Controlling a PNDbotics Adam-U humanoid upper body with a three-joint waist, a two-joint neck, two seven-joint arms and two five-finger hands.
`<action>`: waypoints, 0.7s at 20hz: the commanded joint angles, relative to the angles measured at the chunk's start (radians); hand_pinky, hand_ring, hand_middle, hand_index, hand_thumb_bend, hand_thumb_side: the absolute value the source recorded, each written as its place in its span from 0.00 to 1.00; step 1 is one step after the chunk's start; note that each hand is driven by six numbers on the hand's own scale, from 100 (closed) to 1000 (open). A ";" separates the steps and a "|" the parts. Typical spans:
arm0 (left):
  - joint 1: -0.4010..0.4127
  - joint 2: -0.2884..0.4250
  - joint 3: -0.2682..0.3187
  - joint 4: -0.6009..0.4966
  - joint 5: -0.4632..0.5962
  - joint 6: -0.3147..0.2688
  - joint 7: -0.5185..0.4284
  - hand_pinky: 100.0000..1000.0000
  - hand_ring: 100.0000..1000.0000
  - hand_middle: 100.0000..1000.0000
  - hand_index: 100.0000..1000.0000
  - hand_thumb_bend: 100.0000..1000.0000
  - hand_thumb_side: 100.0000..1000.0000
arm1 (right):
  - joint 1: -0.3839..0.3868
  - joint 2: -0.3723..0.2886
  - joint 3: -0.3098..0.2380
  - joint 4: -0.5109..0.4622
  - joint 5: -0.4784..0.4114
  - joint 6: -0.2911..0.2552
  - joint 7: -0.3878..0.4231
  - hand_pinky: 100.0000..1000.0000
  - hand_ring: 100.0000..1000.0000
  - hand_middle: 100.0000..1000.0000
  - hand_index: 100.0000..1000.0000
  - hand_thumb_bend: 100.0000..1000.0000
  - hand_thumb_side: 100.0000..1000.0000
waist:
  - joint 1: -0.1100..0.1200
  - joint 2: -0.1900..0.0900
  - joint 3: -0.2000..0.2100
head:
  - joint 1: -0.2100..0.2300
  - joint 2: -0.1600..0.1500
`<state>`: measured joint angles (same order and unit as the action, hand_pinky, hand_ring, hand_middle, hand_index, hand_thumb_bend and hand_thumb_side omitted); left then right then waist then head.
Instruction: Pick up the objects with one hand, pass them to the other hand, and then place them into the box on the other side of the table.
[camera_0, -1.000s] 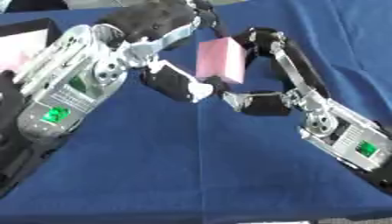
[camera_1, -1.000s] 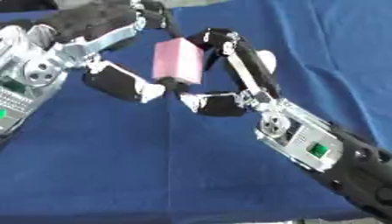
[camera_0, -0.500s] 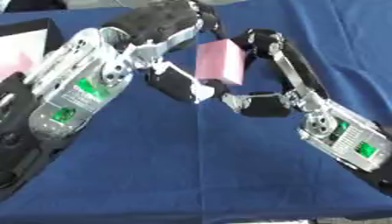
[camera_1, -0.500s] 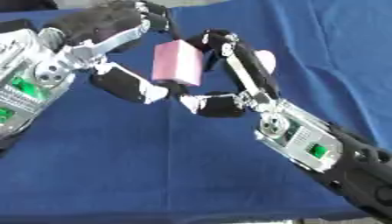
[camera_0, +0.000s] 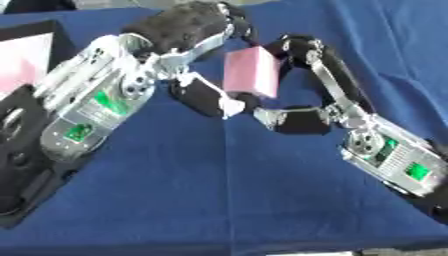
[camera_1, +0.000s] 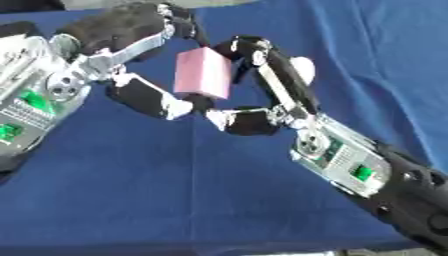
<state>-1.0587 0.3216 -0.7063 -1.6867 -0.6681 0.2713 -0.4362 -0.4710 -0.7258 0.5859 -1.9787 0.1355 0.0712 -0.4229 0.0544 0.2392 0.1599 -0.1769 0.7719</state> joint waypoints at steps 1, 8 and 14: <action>-0.016 0.000 0.002 -0.008 0.007 0.005 0.012 0.82 0.72 0.65 0.67 0.10 0.16 | -0.017 -0.007 -0.007 -0.021 -0.001 0.000 -0.001 0.39 0.58 0.45 0.49 0.00 0.00 | -0.005 -0.015 0.001 | 0.004 -0.002; -0.019 0.002 0.000 -0.019 0.018 0.015 0.024 0.78 0.65 0.57 0.54 0.00 0.06 | -0.016 -0.009 -0.007 -0.021 -0.004 0.008 -0.011 0.39 0.58 0.46 0.49 0.00 0.00 | -0.005 -0.016 0.005 | 0.004 -0.002; -0.020 0.003 -0.002 -0.020 0.015 0.016 0.024 0.77 0.63 0.54 0.48 0.00 0.03 | -0.014 -0.012 -0.009 -0.021 0.014 0.024 -0.016 0.43 0.63 0.50 0.55 0.00 0.00 | -0.006 -0.017 0.006 | 0.005 -0.002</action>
<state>-1.0588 0.3198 -0.7121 -1.6930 -0.6534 0.2887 -0.4149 -0.4714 -0.7258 0.5855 -1.9788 0.1411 0.0914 -0.4385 0.0541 0.2392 0.1650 -0.1760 0.7719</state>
